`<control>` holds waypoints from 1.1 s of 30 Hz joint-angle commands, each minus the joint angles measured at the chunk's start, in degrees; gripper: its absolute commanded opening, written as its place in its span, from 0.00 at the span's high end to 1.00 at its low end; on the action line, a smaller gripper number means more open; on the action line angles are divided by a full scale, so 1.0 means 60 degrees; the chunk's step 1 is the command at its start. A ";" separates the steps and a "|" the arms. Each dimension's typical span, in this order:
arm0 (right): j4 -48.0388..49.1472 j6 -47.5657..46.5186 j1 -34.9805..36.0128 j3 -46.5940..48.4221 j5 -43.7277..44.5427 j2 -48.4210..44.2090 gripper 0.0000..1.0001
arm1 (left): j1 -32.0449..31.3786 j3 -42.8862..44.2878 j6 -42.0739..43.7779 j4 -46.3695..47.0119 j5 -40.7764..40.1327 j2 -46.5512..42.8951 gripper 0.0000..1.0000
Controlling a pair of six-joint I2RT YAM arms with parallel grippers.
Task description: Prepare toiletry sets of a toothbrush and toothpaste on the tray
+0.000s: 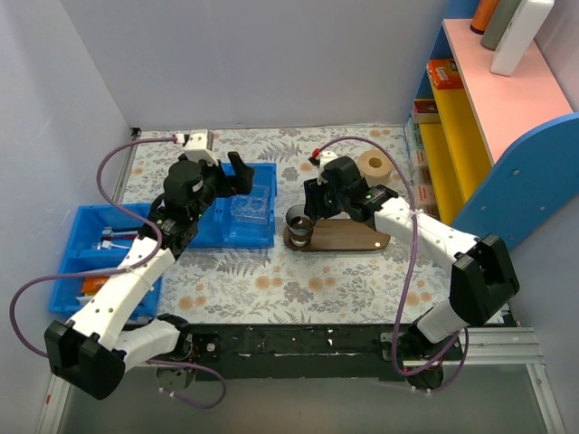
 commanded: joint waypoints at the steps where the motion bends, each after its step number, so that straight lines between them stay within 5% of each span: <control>1: 0.0405 -0.0088 -0.0066 0.0262 -0.0122 -0.0667 0.44 | 0.0636 -0.0401 -0.0369 -0.1052 -0.0358 -0.0956 0.02; 7: 0.0434 -0.0044 -0.0271 0.0248 -0.0473 -0.1369 0.43 | 0.0755 -0.0841 -0.0896 -0.2311 -0.0183 -0.1280 0.02; 11: 0.0405 -0.0029 -0.0432 0.0131 -0.0356 -0.2000 0.43 | 0.0551 -0.0431 -0.0882 -0.3062 -0.0371 -0.0812 0.12; 16: 0.0347 0.0161 -0.0666 -0.0206 -0.0268 -0.2877 0.42 | -0.1014 0.0022 -0.0430 -0.3136 -0.1427 0.0298 0.14; 33: -0.0444 0.0059 -0.0784 -0.0573 0.0523 -0.4549 0.41 | -0.0432 0.1063 0.0026 -0.2799 -0.1238 0.2938 0.37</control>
